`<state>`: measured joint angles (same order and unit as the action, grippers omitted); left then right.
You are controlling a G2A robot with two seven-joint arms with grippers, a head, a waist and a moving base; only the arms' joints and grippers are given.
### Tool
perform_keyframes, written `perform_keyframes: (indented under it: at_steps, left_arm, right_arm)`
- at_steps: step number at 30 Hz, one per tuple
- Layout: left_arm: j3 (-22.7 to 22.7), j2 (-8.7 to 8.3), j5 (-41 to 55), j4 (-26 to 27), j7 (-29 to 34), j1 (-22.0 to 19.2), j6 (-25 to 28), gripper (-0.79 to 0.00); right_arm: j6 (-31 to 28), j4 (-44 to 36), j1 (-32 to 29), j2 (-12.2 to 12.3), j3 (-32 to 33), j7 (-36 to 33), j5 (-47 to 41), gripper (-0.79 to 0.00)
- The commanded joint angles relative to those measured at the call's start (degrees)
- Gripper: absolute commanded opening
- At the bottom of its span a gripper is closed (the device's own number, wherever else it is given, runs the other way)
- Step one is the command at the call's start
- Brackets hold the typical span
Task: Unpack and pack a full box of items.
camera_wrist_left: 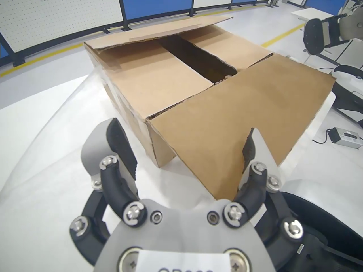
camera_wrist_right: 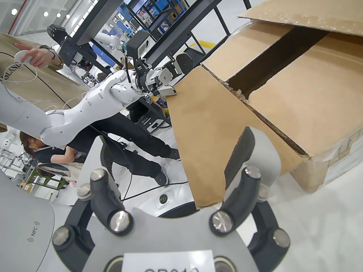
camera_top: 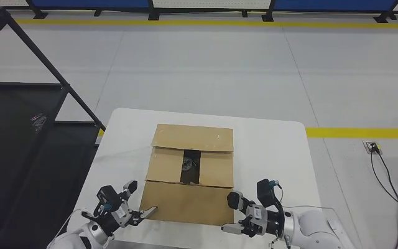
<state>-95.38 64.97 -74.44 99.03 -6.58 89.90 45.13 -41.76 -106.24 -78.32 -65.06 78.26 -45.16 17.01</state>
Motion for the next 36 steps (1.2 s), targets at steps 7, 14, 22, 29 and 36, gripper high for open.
perform_keyframes:
  at_steps: [7, 14, 22, 29, 36]
  left_arm:
    - [0.33, -0.28, 1.55, 0.59, 2.44, -0.33, -0.79, 0.0]
    - [1.06, -0.41, 2.44, 0.53, 2.93, -0.28, -1.73, 0.0]
    - [1.5, -0.54, 2.78, 0.43, 2.19, -0.13, -2.76, 0.0]
    - [1.5, -0.54, 2.78, 0.43, 2.19, -0.13, -2.76, 0.0]
    - [1.5, -0.54, 2.78, 0.43, 2.19, -0.13, -2.76, 0.0]
  right_arm:
    - [0.0, 0.0, 0.0, 0.0, 0.0, 0.0, 0.0, 0.0]
    - [0.0, 0.0, 0.0, 0.0, 0.0, 0.0, 0.0, 0.0]
    - [0.0, 0.0, 0.0, 0.0, 0.0, 0.0, 0.0, 0.0]
    - [0.0, 0.0, 0.0, 0.0, 0.0, 0.0, 0.0, 0.0]
    - [0.0, 0.0, 0.0, 0.0, 0.0, 0.0, 0.0, 0.0]
